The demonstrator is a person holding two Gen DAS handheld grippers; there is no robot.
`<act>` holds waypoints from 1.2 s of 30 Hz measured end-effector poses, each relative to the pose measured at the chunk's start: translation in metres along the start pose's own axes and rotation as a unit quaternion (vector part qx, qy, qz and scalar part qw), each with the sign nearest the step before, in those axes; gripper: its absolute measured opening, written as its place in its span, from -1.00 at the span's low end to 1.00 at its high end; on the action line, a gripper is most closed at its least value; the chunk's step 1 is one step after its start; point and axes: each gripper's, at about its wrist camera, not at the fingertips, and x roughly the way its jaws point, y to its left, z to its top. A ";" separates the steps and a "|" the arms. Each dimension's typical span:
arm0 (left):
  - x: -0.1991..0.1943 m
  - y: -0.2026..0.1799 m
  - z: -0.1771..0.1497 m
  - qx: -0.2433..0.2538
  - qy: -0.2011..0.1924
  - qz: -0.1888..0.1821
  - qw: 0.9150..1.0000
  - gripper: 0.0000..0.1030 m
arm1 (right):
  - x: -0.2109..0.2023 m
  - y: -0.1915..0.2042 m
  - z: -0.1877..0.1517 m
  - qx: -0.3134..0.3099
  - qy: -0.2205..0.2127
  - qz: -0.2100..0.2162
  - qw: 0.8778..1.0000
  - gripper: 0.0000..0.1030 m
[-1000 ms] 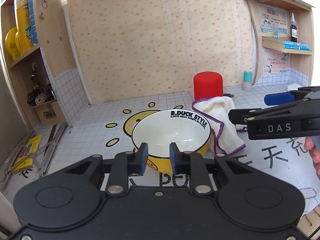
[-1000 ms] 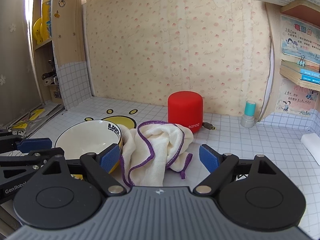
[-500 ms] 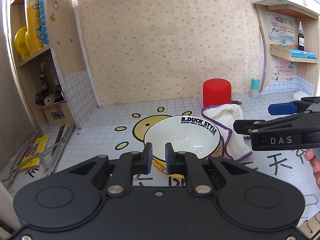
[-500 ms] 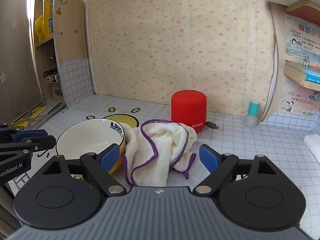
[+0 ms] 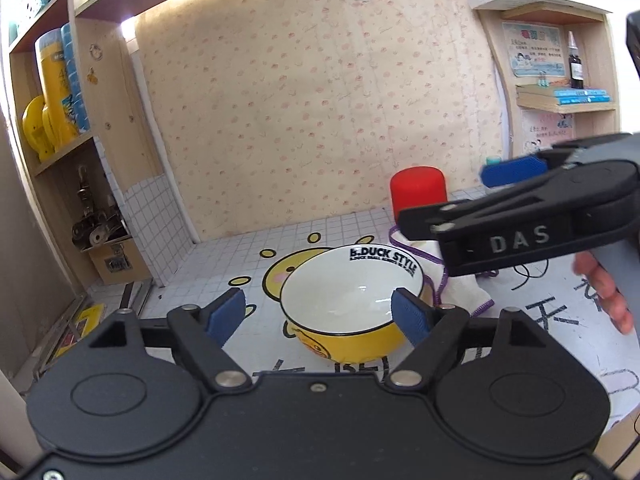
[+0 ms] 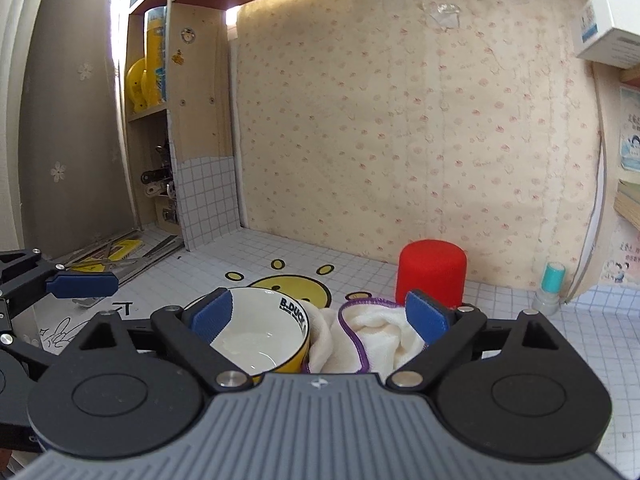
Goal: Clean bowl
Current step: 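Close the right gripper on the white cloth and lift it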
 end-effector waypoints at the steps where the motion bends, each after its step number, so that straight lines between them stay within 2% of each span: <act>1: 0.000 -0.002 0.000 0.005 0.001 0.001 1.000 0.62 | 0.001 0.000 0.002 0.000 0.001 0.005 1.000 0.85; 4: 0.001 -0.002 0.000 0.002 0.002 -0.007 1.000 0.62 | 0.004 0.000 0.008 0.012 0.012 0.041 0.999 0.83; 6: 0.001 -0.001 0.000 -0.004 0.001 -0.014 1.000 0.62 | 0.003 -0.001 0.011 0.023 -0.001 0.078 0.997 0.59; 8: 0.000 0.000 0.000 -0.004 -0.001 -0.019 1.000 0.59 | 0.005 0.005 0.016 0.003 0.005 0.080 0.997 -0.37; 10: 0.000 0.000 0.000 -0.002 -0.005 -0.024 1.000 0.47 | 0.008 0.012 0.019 -0.020 0.014 0.077 0.997 -0.87; 12: 0.002 0.000 0.000 0.002 -0.001 -0.032 0.999 0.13 | 0.010 0.014 0.020 -0.032 0.019 0.085 0.996 -0.91; 13: 0.005 0.000 0.000 0.002 0.010 -0.038 0.999 -0.32 | 0.010 0.015 0.021 -0.034 0.021 0.096 0.995 -0.98; 14: 0.007 0.000 0.000 0.000 0.019 -0.042 0.999 -0.64 | 0.009 0.015 0.020 -0.032 0.022 0.110 0.993 -1.00; 18: 0.011 0.001 -0.004 -0.008 0.027 -0.044 0.999 -0.75 | 0.007 0.018 0.018 -0.036 0.024 0.120 0.992 -1.00; 22: 0.007 0.002 -0.004 -0.005 0.015 -0.042 0.999 -0.72 | 0.005 0.012 0.017 -0.022 0.018 0.106 0.994 -0.92; 24: 0.007 0.004 -0.004 -0.005 0.014 -0.042 0.999 -0.41 | 0.005 0.008 0.016 -0.024 0.022 0.095 0.995 -0.65; 26: 0.006 0.008 -0.004 -0.010 0.010 -0.038 0.999 0.69 | 0.005 0.004 0.014 -0.032 0.025 0.076 0.996 0.18; 28: 0.002 0.012 -0.004 -0.009 -0.011 -0.027 1.000 0.75 | 0.005 -0.001 0.011 -0.039 0.024 0.058 0.997 0.47; 29: 0.000 0.014 -0.004 -0.009 -0.016 -0.022 1.000 0.75 | 0.005 -0.004 0.010 -0.038 0.025 0.055 0.997 0.54; 36: 0.010 0.030 -0.001 -0.039 -0.001 -0.029 0.999 0.75 | 0.018 -0.019 0.005 -0.028 0.054 0.035 0.998 0.54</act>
